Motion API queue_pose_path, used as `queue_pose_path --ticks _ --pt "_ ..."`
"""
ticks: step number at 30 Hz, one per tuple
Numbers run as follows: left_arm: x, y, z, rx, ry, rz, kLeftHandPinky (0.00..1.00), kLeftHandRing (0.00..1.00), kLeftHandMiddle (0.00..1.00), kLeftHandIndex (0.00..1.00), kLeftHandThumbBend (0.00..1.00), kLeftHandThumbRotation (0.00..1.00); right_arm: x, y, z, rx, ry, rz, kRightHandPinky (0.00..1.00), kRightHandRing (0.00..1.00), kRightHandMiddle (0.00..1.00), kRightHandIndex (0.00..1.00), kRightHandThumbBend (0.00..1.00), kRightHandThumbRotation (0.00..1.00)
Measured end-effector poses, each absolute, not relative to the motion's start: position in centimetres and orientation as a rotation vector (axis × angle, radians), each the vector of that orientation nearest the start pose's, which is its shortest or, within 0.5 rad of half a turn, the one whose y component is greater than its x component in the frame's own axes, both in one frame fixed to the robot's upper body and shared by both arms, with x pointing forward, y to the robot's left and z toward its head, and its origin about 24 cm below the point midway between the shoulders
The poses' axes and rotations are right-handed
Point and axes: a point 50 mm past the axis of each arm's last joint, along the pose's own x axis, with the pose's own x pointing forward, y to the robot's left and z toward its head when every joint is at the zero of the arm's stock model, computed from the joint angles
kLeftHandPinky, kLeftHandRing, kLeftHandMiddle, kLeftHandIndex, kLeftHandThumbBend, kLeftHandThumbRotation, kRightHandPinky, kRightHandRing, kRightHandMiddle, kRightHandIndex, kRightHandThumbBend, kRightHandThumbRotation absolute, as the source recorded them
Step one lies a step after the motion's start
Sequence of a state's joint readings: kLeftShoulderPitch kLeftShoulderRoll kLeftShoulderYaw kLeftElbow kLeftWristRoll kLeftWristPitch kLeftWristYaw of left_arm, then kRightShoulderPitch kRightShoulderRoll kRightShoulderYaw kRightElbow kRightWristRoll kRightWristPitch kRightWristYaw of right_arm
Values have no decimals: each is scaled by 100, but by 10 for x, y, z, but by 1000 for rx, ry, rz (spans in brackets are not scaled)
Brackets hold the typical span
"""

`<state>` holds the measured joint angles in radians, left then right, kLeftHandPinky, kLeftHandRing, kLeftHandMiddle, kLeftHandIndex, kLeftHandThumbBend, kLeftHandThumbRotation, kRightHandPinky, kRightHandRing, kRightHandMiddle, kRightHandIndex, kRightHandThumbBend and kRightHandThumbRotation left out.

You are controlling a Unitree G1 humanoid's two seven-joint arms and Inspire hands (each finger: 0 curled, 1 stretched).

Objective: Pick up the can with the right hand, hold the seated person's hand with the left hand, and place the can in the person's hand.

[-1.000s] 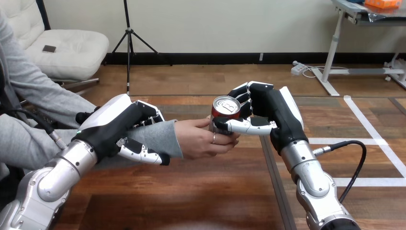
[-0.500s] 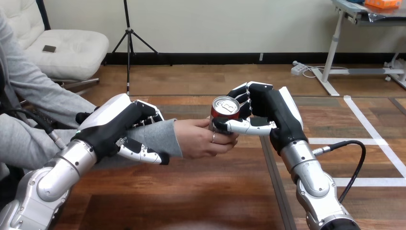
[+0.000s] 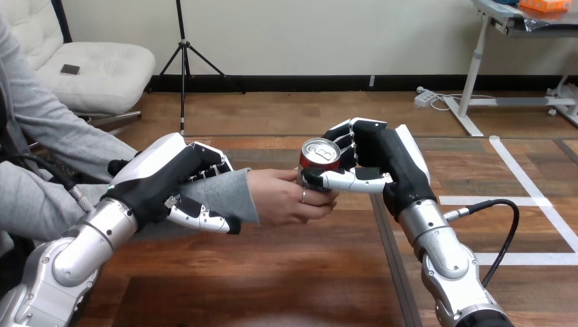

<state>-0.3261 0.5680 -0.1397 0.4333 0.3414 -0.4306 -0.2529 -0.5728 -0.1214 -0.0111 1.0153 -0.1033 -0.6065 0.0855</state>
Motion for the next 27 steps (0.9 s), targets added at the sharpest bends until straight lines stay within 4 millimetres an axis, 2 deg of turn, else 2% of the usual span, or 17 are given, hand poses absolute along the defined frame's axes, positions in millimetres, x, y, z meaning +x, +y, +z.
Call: queue_pose_path --ticks 3,6,12,17,27 --pt "303 214 75 948 -152 -461 25 31 37 47 75 0 337 -142 35 -222 -138 223 36 41 46 49 78 0" --pt "303 214 75 948 -152 -460 26 31 37 47 75 0 338 -141 36 -219 -139 224 37 42 47 50 79 5" --pt "303 215 75 948 -150 -456 26 31 38 47 75 0 339 -141 39 -216 -144 223 40 46 50 54 81 28" --pt "303 215 76 948 -148 -453 26 31 38 47 74 0 340 -141 42 -224 -144 222 43 51 55 58 88 48" --pt "304 216 76 949 -148 -449 26 31 38 48 74 0 342 -140 46 -231 -159 213 51 60 63 66 97 71"
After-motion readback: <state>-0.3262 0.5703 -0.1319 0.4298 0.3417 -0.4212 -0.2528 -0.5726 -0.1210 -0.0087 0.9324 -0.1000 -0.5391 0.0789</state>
